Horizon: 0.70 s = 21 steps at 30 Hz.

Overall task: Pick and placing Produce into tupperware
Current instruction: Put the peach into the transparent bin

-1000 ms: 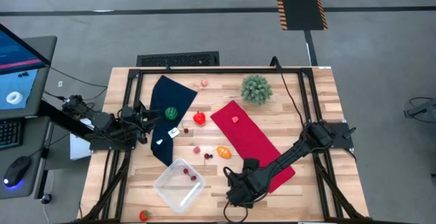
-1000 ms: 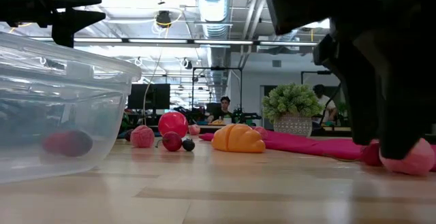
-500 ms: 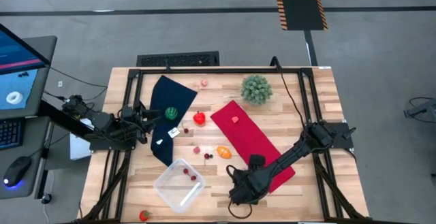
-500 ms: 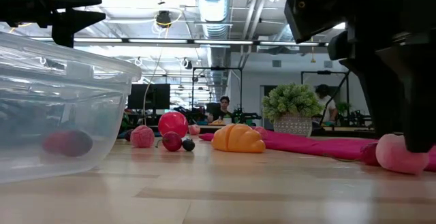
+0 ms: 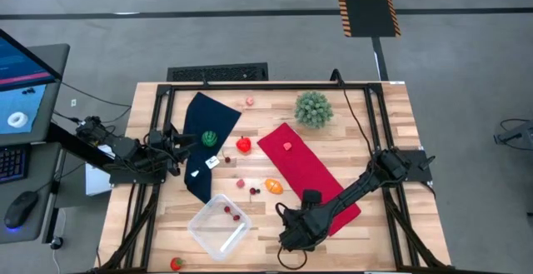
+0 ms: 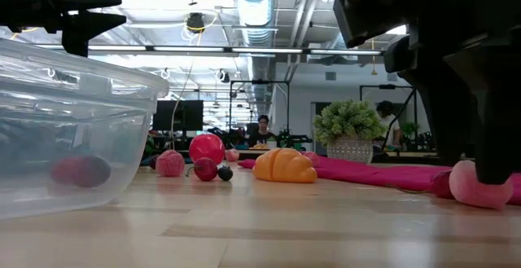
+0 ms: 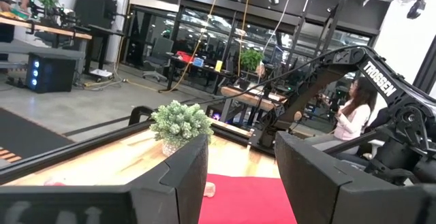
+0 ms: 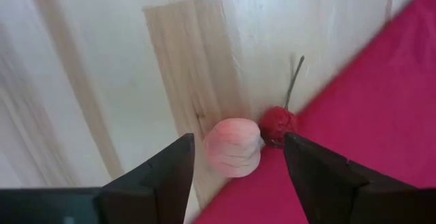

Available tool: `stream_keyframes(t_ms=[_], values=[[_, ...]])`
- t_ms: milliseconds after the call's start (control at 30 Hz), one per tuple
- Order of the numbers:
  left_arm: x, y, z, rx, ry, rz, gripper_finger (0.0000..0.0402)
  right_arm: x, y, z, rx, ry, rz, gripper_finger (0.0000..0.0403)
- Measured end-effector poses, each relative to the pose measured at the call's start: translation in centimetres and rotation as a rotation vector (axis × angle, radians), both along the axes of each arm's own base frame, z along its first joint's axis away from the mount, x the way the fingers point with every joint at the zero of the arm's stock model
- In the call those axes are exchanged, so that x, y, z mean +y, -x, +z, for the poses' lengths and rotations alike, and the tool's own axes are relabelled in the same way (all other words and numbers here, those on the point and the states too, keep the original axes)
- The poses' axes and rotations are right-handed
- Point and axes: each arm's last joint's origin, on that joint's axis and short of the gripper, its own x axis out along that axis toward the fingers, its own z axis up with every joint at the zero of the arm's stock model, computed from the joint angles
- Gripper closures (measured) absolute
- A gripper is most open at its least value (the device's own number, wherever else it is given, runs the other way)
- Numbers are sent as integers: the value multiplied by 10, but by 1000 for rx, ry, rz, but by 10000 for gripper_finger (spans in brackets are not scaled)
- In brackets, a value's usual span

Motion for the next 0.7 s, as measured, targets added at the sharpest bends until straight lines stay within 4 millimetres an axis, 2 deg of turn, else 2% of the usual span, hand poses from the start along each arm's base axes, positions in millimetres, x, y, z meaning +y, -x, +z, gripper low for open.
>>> stream_keyframes(t_ms=[467, 700], values=[[0, 0, 0, -1, 1, -1, 239, 1, 0, -2, 29, -50, -23, 153], [0, 0, 0, -2, 2, -1, 239, -3, 7, -17, 67, -52, -29, 154]])
